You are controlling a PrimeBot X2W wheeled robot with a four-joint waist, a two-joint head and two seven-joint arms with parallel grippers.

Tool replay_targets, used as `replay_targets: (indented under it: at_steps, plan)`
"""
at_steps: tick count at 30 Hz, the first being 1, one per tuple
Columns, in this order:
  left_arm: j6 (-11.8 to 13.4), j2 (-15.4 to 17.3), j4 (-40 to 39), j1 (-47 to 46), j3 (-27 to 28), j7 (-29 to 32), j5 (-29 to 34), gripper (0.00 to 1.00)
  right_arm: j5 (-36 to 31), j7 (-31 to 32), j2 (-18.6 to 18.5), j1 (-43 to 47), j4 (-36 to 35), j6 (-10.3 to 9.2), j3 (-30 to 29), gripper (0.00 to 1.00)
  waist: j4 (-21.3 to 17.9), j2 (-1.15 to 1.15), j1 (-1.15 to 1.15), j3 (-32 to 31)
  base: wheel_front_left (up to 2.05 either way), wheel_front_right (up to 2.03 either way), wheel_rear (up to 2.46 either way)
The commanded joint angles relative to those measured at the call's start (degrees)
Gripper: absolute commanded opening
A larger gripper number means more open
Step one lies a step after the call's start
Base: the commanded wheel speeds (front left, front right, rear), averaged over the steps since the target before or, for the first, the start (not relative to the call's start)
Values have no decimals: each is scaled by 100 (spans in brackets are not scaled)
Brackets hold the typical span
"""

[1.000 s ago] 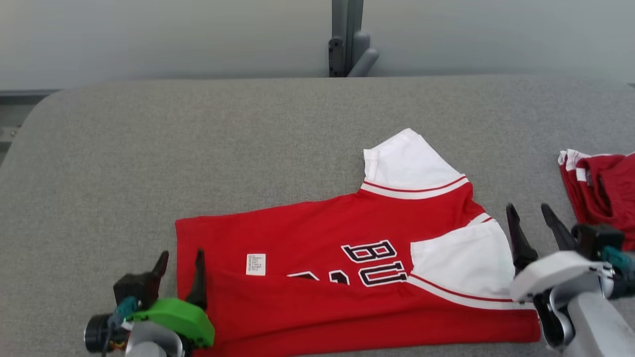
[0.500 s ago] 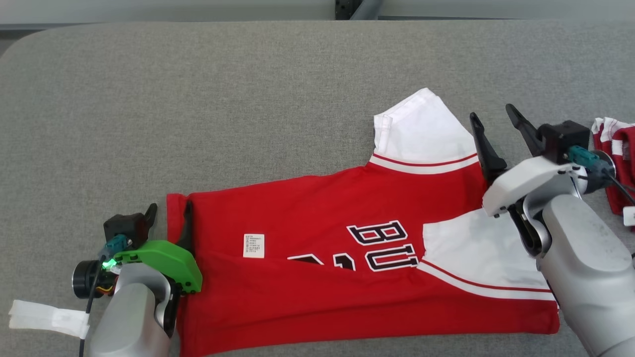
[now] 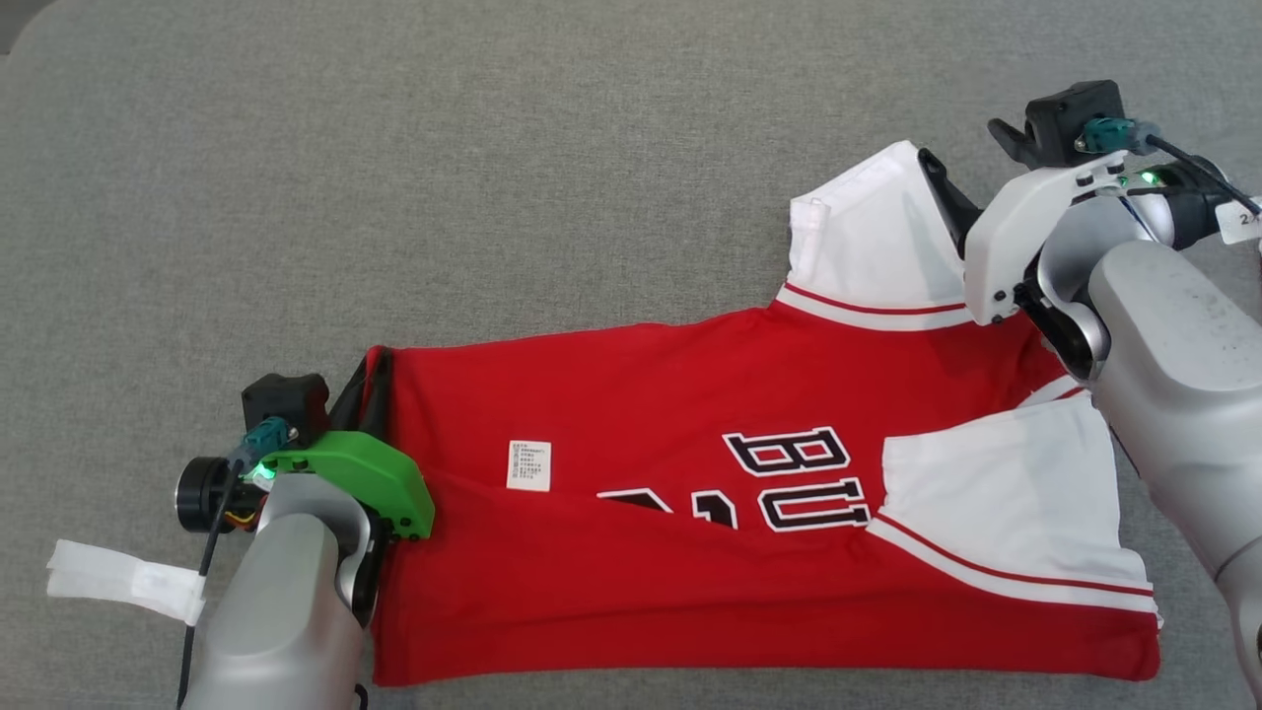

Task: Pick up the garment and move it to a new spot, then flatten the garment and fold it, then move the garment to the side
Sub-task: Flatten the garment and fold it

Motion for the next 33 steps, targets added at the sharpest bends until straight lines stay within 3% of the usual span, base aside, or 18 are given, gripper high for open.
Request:
replay_targets:
  at_steps: [1,14,15,16,17,19,27,33]
  plan:
    - [-24,-8,-18,-104,-50,13,-20,0,134,142,-59,-159,126,-9,150,100,118,0,-1,108,0,0,0]
    - [-23,-46,-398,-286,-346,12,-109,0,610,541,-180,-629,812,-9,779,100,390,0,-1,459,0,0,0]
    - [-23,-47,-416,-296,-361,12,-113,0,631,595,-193,-646,875,-9,828,85,410,0,-1,487,0,0,0]
    - [-23,-48,-435,-306,-376,12,-118,0,663,643,-188,-635,926,-9,883,28,424,0,-1,504,0,0,0]
    - [-22,-49,-449,-318,-394,12,-123,0,699,658,-189,-643,967,-9,923,0,438,0,-1,514,0,0,0]
    - [-20,-49,-469,-341,-419,12,-139,0,690,594,-249,-722,1082,-11,955,0,454,0,-1,531,0,0,0]
    - [-9,-50,-706,-586,-301,8,-24,0,256,-618,-359,-1364,1785,-11,527,0,419,0,-1,574,0,0,0]
    - [-10,-2,-702,-698,-263,9,20,0,189,-1184,-109,-1459,2186,-11,277,0,298,0,-1,440,0,0,0]
